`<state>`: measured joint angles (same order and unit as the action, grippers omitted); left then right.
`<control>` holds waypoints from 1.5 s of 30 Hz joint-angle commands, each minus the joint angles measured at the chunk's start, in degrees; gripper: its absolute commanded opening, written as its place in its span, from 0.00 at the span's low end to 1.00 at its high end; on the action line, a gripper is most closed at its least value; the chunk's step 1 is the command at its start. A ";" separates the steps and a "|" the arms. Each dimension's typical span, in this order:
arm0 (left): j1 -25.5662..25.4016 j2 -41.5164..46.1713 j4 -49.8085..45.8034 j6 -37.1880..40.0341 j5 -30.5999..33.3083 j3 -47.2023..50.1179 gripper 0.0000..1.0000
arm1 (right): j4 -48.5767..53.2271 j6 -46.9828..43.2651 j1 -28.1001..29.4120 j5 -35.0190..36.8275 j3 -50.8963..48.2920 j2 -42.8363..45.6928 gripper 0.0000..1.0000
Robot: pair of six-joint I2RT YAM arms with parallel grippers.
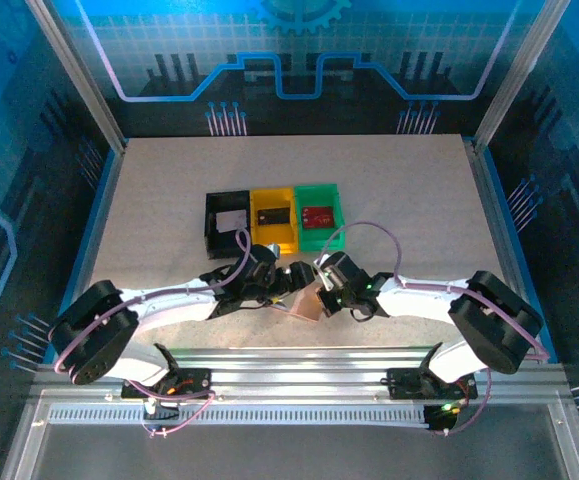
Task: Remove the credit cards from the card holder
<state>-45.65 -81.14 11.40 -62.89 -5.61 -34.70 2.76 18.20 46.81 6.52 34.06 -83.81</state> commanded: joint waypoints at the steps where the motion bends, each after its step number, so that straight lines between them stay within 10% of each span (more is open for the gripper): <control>1: -1.98 -2.29 4.18 -1.71 -1.60 -2.83 0.99 | 0.02 -1.39 1.02 -3.40 -1.84 1.76 0.00; 21: -7.65 -6.08 7.15 -3.66 0.49 -8.78 0.99 | -7.96 3.28 -6.13 -9.69 -14.66 26.32 0.22; 36: -8.78 -10.51 14.70 -6.29 -0.39 -8.75 0.99 | 8.67 10.39 -9.89 -2.46 -17.67 54.26 0.59; 45: -9.63 -10.59 17.89 -7.15 0.32 -8.95 0.99 | 19.80 15.65 -10.79 0.66 -10.37 57.37 0.60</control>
<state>-54.94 -91.96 26.48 -69.19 -6.26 -42.37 17.47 30.70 36.88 4.80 20.21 -27.20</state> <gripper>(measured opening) 0.991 0.597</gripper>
